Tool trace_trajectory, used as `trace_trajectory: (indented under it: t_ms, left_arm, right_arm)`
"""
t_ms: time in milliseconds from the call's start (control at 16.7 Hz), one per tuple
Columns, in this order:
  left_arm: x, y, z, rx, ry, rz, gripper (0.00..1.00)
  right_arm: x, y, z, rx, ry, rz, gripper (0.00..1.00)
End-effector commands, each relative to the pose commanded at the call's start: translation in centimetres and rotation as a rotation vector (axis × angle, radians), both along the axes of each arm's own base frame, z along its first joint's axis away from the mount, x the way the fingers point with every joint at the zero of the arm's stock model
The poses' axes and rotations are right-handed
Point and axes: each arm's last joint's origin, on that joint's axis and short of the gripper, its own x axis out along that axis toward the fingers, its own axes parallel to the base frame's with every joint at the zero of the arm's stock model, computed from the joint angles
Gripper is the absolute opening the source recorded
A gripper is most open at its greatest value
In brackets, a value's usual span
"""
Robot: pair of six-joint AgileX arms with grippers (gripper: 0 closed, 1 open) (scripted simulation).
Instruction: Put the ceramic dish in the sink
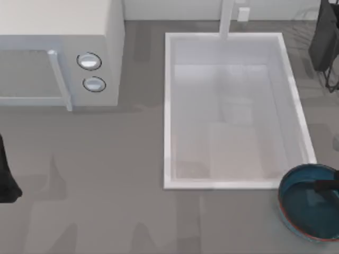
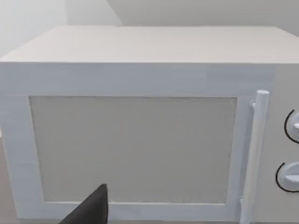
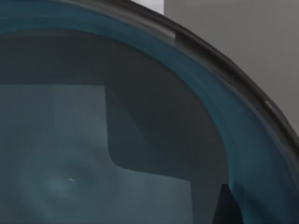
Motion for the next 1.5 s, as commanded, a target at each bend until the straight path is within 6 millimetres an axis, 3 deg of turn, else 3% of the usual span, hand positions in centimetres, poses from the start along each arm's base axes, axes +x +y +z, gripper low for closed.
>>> trace_trajectory:
  t_ms: [360, 480, 720, 1140, 1500]
  left_arm:
    - [0.0, 0.0, 0.0, 0.0, 0.0, 0.0, 1.0]
    - [0.0, 0.0, 0.0, 0.0, 0.0, 0.0, 1.0]
    - [0.0, 0.0, 0.0, 0.0, 0.0, 0.0, 1.0]
    - [0.0, 0.0, 0.0, 0.0, 0.0, 0.0, 1.0]
    - [0.0, 0.0, 0.0, 0.0, 0.0, 0.0, 1.0]
  right_arm:
    - [0.0, 0.0, 0.1, 0.003, -0.002, -0.001, 0.0]
    - [0.4, 0.1, 1.0, 0.004, -0.005, -0.002, 0.0]
    - [1.4, 0.2, 5.4, 0.003, 0.003, -0.006, 0.0]
    - [0.2, 0.1, 14.4, 0.002, 0.008, -0.002, 0.0]
    - [0.0, 0.1, 14.9, 0.003, 0.002, 0.0, 0.0]
